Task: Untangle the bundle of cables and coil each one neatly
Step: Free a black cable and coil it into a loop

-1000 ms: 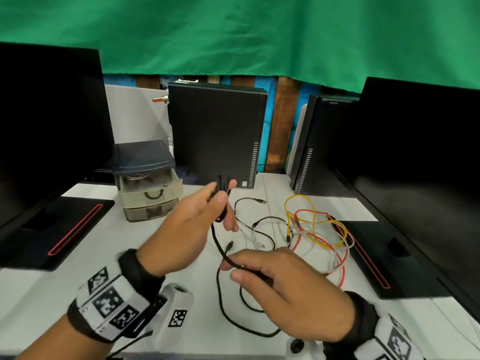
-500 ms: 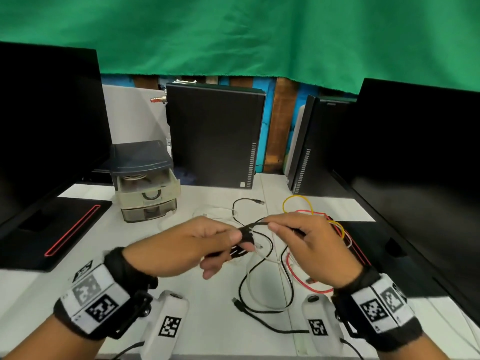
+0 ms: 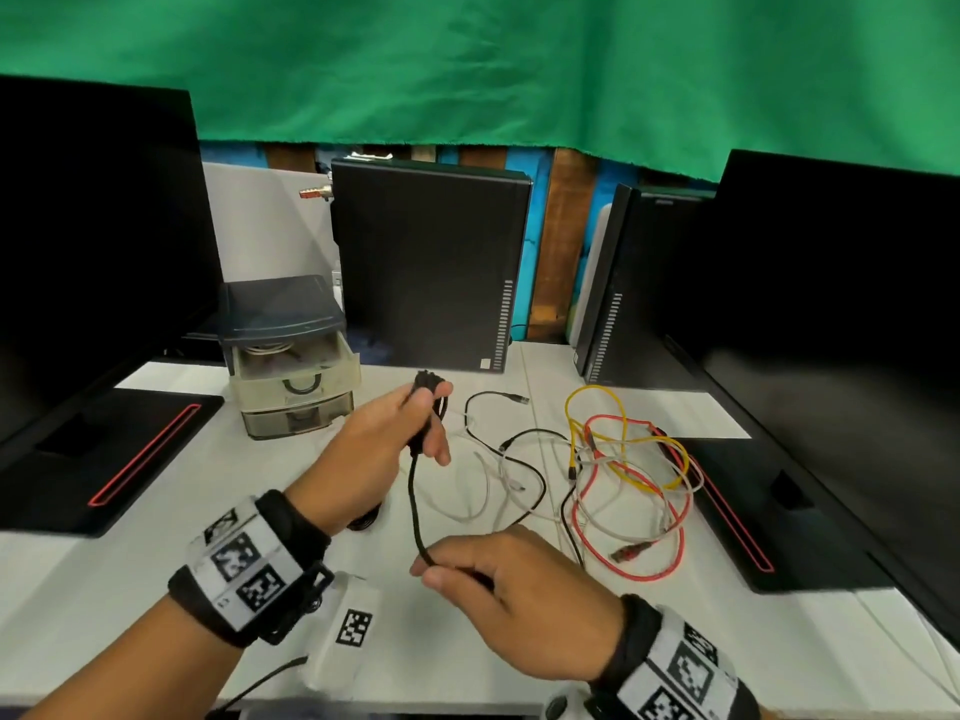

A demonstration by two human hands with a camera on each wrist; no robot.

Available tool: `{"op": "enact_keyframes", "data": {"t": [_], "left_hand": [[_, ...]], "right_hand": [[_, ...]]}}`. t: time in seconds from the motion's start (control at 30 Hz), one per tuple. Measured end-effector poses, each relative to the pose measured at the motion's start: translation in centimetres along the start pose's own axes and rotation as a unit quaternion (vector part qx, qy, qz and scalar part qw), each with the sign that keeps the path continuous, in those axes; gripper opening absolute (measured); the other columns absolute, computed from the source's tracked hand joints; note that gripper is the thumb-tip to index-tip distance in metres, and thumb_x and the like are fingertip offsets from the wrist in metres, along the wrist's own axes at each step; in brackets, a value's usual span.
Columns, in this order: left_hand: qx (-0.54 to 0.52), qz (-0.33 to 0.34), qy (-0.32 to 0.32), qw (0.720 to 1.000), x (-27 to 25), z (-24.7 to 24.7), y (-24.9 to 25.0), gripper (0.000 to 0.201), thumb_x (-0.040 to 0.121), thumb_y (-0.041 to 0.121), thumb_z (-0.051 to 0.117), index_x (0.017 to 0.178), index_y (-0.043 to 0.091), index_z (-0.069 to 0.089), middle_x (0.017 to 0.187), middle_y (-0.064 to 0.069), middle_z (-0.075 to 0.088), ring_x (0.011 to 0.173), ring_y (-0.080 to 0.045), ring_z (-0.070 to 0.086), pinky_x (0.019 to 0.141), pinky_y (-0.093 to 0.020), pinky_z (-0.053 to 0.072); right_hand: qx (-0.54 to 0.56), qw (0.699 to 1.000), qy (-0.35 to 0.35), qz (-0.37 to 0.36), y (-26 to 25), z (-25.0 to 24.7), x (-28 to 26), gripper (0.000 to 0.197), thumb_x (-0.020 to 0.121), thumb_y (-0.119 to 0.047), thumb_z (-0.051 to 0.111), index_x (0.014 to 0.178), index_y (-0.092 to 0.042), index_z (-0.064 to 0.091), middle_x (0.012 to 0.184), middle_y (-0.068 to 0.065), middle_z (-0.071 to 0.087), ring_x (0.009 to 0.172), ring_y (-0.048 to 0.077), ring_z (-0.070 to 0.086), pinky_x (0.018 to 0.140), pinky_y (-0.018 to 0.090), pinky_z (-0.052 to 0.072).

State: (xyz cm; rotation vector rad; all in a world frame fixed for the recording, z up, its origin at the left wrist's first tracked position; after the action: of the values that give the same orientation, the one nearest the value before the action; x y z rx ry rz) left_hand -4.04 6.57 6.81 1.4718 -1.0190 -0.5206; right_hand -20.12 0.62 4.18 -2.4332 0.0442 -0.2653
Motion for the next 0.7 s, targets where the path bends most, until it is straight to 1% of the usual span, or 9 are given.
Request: {"op": "enact_keyframes", "data": {"t": [0.07,0.17,0.23,0.3,0.37,0.43,0.53,0.63,0.7], "left_hand": [[0.15,0.039,-0.042,0.987,-0.2,0.4,-0.5,0.045,0.105,0.044,0.034,0.084,0.019,0.064,0.076,0.005,0.066,0.115,-0.006,0.061,0.106,-0.033,0.041],[0.19,0.038,-0.115,0.974,-1.1,0.9,-0.5,0.034,0.103,0.053,0.033,0.107,0.035,0.062,0.072,0.008,0.062,0.084,-0.015,0.063,0.093,-0.043,0.049],[0.182,0.036,-0.179,0.966,-1.6,1.6,0.5,0.039,0.102,0.053,0.031,0.088,0.037,0.064,0.068,0.007,0.06,0.076,-0.015,0.06,0.094,-0.049,0.048],[0.142,0.018,-0.254,0.957,-2.2,2.2,1.6,0.048,0.103,0.048,0.032,0.076,0.027,0.065,0.062,0.006,0.058,0.074,-0.005,0.06,0.102,-0.042,0.045],[0.107,-0.022,-0.302,0.947,-2.5,2.1,2.1,0.054,0.101,0.042,0.037,0.094,-0.001,0.068,0.057,0.007,0.055,0.072,0.005,0.061,0.098,-0.023,0.041],[0.056,-0.04,-0.319,0.945,-2.5,1.4,2.4,0.052,0.101,0.038,0.043,0.114,-0.007,0.064,0.055,0.007,0.05,0.061,-0.001,0.057,0.084,-0.014,0.043],[-0.105,-0.007,-0.307,0.946,-2.4,0.1,3.3,0.044,0.102,0.037,0.05,0.121,0.001,0.067,0.053,0.007,0.042,0.051,-0.011,0.05,0.085,-0.025,0.048],[-0.277,0.011,-0.223,0.935,-1.9,-0.4,4.2,0.05,0.096,0.041,0.056,0.124,0.001,0.066,0.054,0.008,0.039,0.051,-0.01,0.047,0.089,-0.029,0.052],[-0.338,-0.004,-0.116,0.934,-1.4,-0.7,4.4,0.049,0.098,0.037,0.046,0.123,0.001,0.068,0.057,0.006,0.038,0.053,-0.01,0.046,0.09,-0.028,0.053]], "right_hand": [[0.016,0.999,0.028,-0.016,-0.7,-1.3,-0.2,0.025,0.103,-0.033,0.049,0.098,-0.016,0.067,0.063,-0.009,0.056,0.059,0.007,0.049,0.064,0.033,0.047],[0.038,0.991,0.122,-0.026,-0.4,-4.7,-0.3,0.017,0.101,-0.022,0.055,0.091,-0.026,0.068,0.071,-0.02,0.061,0.067,0.001,0.055,0.067,0.019,0.044],[0.054,0.983,0.176,-0.024,0.6,-6.5,-0.5,0.016,0.099,-0.019,0.058,0.092,-0.023,0.072,0.082,-0.018,0.069,0.077,0.004,0.063,0.073,0.02,0.049],[0.088,0.975,0.204,-0.02,1.5,-7.0,-0.5,0.014,0.095,-0.021,0.061,0.092,-0.017,0.074,0.085,-0.005,0.073,0.082,0.015,0.068,0.077,0.034,0.054],[0.138,0.967,0.212,-0.026,1.7,-6.8,-0.3,0.012,0.091,-0.018,0.065,0.09,-0.012,0.075,0.082,0.004,0.074,0.079,0.024,0.068,0.076,0.042,0.055],[0.182,0.959,0.217,-0.025,1.7,-6.8,-0.1,0.011,0.09,-0.017,0.069,0.089,-0.009,0.076,0.078,0.009,0.072,0.073,0.029,0.063,0.07,0.04,0.051],[0.209,0.945,0.251,-0.002,2.3,-7.2,-0.1,0.016,0.094,-0.014,0.064,0.094,-0.005,0.077,0.061,-0.006,0.063,0.057,0.004,0.048,0.058,0.017,0.04],[0.187,0.947,0.256,0.046,3.3,-5.8,0.2,0.02,0.098,-0.012,0.058,0.1,-0.006,0.077,0.056,-0.02,0.054,0.055,0.001,0.042,0.058,0.016,0.035],[0.169,0.962,0.206,0.065,3.2,-3.6,0.3,0.02,0.1,-0.012,0.057,0.101,-0.009,0.076,0.058,-0.025,0.056,0.056,-0.002,0.045,0.061,0.013,0.036]]}}
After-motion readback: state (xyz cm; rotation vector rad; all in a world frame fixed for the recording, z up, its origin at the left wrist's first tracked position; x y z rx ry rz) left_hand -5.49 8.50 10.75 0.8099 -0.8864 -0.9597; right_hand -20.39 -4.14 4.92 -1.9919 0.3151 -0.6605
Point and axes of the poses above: each hand's wrist, its own x-axis towards the middle knuckle, its own z-axis out of the palm, y = z × x, the point moved 3 cm from there along x, towards the middle knuckle
